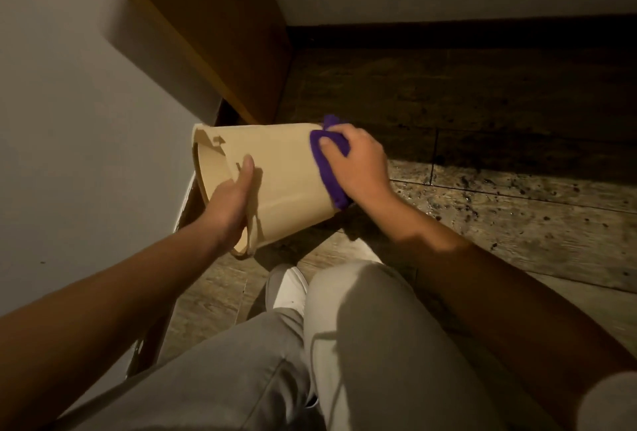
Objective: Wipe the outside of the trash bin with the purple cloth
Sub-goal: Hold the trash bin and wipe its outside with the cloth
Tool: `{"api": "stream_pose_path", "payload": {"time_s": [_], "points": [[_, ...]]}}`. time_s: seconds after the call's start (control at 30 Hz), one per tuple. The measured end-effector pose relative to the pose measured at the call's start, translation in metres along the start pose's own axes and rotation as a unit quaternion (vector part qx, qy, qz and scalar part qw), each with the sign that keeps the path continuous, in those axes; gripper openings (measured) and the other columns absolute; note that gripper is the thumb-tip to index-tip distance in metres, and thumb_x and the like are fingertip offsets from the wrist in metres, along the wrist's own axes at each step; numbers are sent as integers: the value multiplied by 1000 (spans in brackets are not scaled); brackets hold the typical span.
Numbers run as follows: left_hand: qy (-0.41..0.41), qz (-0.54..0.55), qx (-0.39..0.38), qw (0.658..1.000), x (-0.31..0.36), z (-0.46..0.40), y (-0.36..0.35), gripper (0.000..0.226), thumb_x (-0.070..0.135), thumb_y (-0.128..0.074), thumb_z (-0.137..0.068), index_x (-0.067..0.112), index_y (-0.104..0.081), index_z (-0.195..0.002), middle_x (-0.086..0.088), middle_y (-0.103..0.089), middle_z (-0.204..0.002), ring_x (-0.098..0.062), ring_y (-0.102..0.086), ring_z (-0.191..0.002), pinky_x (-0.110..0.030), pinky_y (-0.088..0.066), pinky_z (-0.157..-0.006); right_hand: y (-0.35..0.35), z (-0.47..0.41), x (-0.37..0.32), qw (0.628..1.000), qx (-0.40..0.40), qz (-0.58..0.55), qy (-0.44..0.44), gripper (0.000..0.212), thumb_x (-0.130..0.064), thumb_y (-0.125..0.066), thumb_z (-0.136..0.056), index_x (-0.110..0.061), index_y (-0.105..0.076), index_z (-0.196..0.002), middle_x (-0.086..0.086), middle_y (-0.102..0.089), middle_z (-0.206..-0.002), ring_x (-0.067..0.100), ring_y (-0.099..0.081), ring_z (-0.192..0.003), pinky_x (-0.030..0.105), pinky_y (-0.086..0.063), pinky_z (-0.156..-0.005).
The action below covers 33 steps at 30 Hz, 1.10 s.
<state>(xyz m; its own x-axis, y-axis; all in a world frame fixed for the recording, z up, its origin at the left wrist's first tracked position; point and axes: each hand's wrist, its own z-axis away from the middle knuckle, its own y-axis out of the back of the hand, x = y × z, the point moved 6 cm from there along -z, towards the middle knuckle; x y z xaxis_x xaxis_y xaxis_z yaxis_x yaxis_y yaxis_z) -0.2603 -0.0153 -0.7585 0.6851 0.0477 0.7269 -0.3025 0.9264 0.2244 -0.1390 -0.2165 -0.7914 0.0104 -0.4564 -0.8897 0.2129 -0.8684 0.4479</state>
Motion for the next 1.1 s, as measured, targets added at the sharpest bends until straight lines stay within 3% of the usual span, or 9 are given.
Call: {"api": "stream_pose_path", "payload": {"time_s": [0.13,0.2,0.4,0.53,0.67,0.8,0.93,1.03,1.1], "points": [[-5,64,55,996,31,-6,0,64,72,-34,-98,22,-66,-122,-7,-83,-107,-25,-79,-98,-42,-63,-80,-46,43,-71,977,-2,90,193,39,-48,-54,-99,-24,-62,-130,4,-66,-123,23,-60,-111,37,-47,-86],[11,86,91,992,30,-7,5,62,65,-33,-103,17,-63,-126,-11,-81,-107,-24,-80,-92,-38,-64,-72,-58,47,-76,960,15,161,229,41,-47,-51,-100,-23,-61,-131,7,-66,-125,27,-59,-112,42,-48,-88],[35,107,144,983,24,-5,34,57,58,-36,-105,14,-50,-139,-12,-72,-122,-24,-75,-97,-34,-61,-53,-38,14,31,953,-11,297,64,43,-43,-41,-106,-17,-54,-138,18,-56,-134,37,-53,-119,48,-48,-93],[19,141,72,987,33,-3,34,63,64,-38,-102,12,-59,-131,-11,-82,-102,-24,-81,-84,-35,-64,-55,-3,-4,77,962,4,270,-42,41,-41,-44,-106,-15,-53,-135,17,-56,-132,34,-55,-119,43,-50,-90],[-31,49,-30,998,37,2,12,37,52,-59,-97,25,-61,-123,-5,-77,-118,-26,-77,-101,-41,-66,-75,-3,-3,44,990,34,133,2,39,-49,-49,-100,-23,-56,-128,10,-59,-127,31,-61,-110,42,-52,-87],[-41,39,41,998,38,4,4,35,38,-62,-100,22,-54,-130,-7,-67,-124,-28,-66,-110,-44,-55,-77,-28,11,19,983,-17,169,66,38,-44,-49,-100,-24,-52,-132,12,-57,-125,34,-63,-103,44,-56,-80],[-21,61,99,993,53,8,29,42,45,-62,-99,16,-56,-128,-9,-71,-119,-29,-69,-106,-50,-55,-91,-26,10,48,958,-86,274,-4,36,-43,-49,-101,-23,-52,-131,14,-59,-123,37,-63,-107,43,-54,-84],[-27,-24,103,994,61,9,33,37,47,-63,-98,18,-58,-121,-7,-67,-115,-27,-65,-102,-45,-52,-82,-8,0,28,980,-51,192,1,35,-49,-51,-97,-29,-54,-126,6,-64,-119,31,-64,-102,38,-49,-79],[-66,-116,75,988,71,11,22,27,47,-62,-99,23,-61,-108,-3,-68,-107,-22,-65,-95,-36,-52,-69,-16,-9,-5,979,-113,168,28,43,-56,-53,-92,-37,-51,-131,3,-67,-120,29,-64,-102,34,-43,-74]]}}
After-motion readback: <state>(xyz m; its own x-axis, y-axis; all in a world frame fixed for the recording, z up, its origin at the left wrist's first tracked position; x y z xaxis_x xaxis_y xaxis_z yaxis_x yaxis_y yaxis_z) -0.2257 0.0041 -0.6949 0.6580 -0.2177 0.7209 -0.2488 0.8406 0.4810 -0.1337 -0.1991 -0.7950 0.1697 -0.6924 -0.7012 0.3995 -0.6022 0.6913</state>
